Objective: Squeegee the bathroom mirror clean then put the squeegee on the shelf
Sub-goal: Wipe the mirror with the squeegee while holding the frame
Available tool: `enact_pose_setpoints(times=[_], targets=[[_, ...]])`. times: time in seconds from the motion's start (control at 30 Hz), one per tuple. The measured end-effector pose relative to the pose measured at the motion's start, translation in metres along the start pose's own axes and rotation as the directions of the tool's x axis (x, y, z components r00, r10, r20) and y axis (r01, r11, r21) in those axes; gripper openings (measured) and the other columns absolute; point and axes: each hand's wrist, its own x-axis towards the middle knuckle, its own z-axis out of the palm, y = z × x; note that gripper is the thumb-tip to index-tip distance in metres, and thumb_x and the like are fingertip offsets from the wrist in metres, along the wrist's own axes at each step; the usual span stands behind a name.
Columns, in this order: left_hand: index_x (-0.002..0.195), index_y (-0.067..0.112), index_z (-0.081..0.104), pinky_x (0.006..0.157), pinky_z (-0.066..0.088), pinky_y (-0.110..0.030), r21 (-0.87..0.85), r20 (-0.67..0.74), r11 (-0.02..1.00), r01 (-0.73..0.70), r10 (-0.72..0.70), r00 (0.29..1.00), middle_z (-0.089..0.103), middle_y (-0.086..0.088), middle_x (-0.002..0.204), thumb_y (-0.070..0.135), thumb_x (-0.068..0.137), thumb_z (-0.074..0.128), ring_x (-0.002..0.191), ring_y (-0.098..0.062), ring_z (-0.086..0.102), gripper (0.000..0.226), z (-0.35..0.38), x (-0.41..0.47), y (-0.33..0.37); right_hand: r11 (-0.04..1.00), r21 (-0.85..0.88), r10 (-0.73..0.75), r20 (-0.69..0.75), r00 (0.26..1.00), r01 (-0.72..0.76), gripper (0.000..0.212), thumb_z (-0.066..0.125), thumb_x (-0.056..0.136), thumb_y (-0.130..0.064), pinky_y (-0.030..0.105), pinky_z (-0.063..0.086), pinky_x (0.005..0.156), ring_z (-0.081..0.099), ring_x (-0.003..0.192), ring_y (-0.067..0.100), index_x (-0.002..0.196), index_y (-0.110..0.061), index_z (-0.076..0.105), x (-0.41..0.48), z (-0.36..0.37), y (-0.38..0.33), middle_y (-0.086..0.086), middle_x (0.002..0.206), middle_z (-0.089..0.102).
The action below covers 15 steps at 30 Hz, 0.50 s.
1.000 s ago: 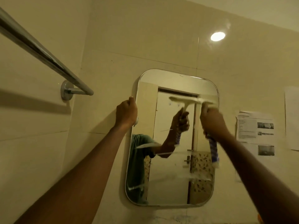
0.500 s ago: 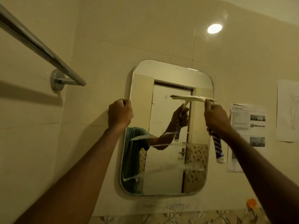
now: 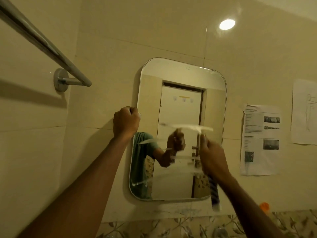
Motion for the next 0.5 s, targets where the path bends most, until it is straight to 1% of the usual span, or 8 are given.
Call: enact_pose_setpoints(times=[0.07, 0.13, 0.2, 0.23, 0.3, 0.37, 0.43, 0.5], targets=[[0.069, 0.012, 0.055, 0.057, 0.042, -0.023, 0.01, 0.01, 1.0, 0.003, -0.003, 1.0, 0.046, 0.011, 0.059, 0.019, 0.096, 0.042, 0.055, 0.0, 0.042, 0.03, -0.001, 0.001, 0.0, 0.997, -0.018, -0.072, -0.028, 0.997, 0.072, 0.051, 0.028, 0.103, -0.039, 0.022, 0.039, 0.041, 0.044, 0.041, 0.012, 0.067, -0.014, 0.052, 0.034, 0.002, -0.037, 0.002, 0.055, 0.049], [0.07, 0.012, 0.056, 0.064, 0.047, -0.027, 0.014, 0.032, 1.0, 0.01, -0.011, 0.999, 0.046, 0.012, 0.059, 0.02, 0.096, 0.042, 0.056, -0.005, 0.046, 0.03, -0.002, 0.002, 0.0, 0.996, -0.023, -0.088, -0.015, 0.996, 0.088, 0.048, 0.027, 0.104, -0.038, 0.018, 0.037, 0.039, 0.044, 0.039, 0.008, 0.066, -0.017, 0.049, 0.044, 0.013, -0.056, -0.002, 0.054, 0.05], [0.071, 0.012, 0.057, 0.072, 0.051, -0.032, 0.014, 0.047, 0.999, 0.028, -0.029, 0.998, 0.047, 0.011, 0.06, 0.02, 0.096, 0.042, 0.064, -0.017, 0.053, 0.03, -0.004, 0.004, 0.0, 0.997, -0.043, -0.062, 0.023, 0.998, 0.062, 0.047, 0.027, 0.103, -0.038, 0.018, 0.038, 0.041, 0.045, 0.04, 0.005, 0.067, -0.019, 0.05, 0.024, 0.032, -0.047, -0.004, 0.054, 0.05], [0.071, 0.012, 0.057, 0.074, 0.053, -0.035, 0.013, 0.052, 0.999, 0.037, -0.038, 0.998, 0.049, 0.008, 0.061, 0.021, 0.095, 0.042, 0.07, -0.022, 0.056, 0.03, -0.003, 0.005, -0.001, 0.998, -0.051, -0.045, 0.036, 0.998, 0.047, 0.047, 0.028, 0.103, -0.038, 0.016, 0.037, 0.041, 0.045, 0.04, 0.003, 0.066, -0.02, 0.051, 0.003, 0.043, -0.036, -0.005, 0.053, 0.05], [0.072, 0.008, 0.06, 0.076, 0.056, -0.042, 0.012, 0.056, 0.999, 0.049, -0.049, 0.997, 0.054, -0.002, 0.065, 0.022, 0.095, 0.042, 0.075, -0.028, 0.059, 0.032, -0.003, 0.006, -0.003, 0.998, -0.062, 0.026, 0.052, 0.998, -0.023, 0.045, 0.031, 0.102, -0.036, 0.01, 0.032, 0.038, 0.047, 0.038, 0.001, 0.063, -0.022, 0.051, -0.047, 0.064, -0.011, -0.007, 0.051, 0.049], [0.079, 0.003, 0.065, 0.077, 0.057, -0.045, 0.018, 0.064, 0.998, 0.054, -0.055, 0.996, 0.059, -0.008, 0.072, 0.023, 0.095, 0.042, 0.076, -0.029, 0.06, 0.034, -0.004, 0.006, -0.005, 0.987, -0.122, 0.118, 0.105, 0.987, -0.105, 0.047, 0.029, 0.102, -0.036, 0.011, 0.031, 0.038, 0.049, 0.04, 0.0, 0.062, -0.024, 0.051, -0.09, 0.078, 0.007, -0.007, 0.051, 0.049], [0.083, 0.001, 0.067, 0.077, 0.058, -0.046, 0.034, 0.084, 0.998, 0.049, -0.052, 0.995, 0.06, -0.01, 0.075, 0.024, 0.094, 0.041, 0.076, -0.029, 0.061, 0.036, -0.006, 0.004, -0.006, 0.972, -0.177, 0.183, 0.166, 0.969, -0.154, 0.048, 0.027, 0.102, -0.038, 0.013, 0.031, 0.043, 0.046, 0.044, 0.002, 0.064, -0.024, 0.052, -0.107, 0.08, 0.013, -0.007, 0.054, 0.051], [0.081, 0.001, 0.066, 0.076, 0.057, -0.045, 0.059, 0.105, 0.997, 0.045, -0.051, 0.993, 0.058, -0.008, 0.071, 0.024, 0.094, 0.04, 0.07, -0.025, 0.057, 0.036, -0.008, 0.001, -0.007, 0.984, -0.117, 0.153, 0.145, 0.978, -0.137, 0.05, 0.028, 0.103, -0.037, 0.019, 0.036, 0.044, 0.043, 0.044, 0.005, 0.062, -0.02, 0.052, -0.094, 0.07, 0.002, -0.004, 0.053, 0.05]])
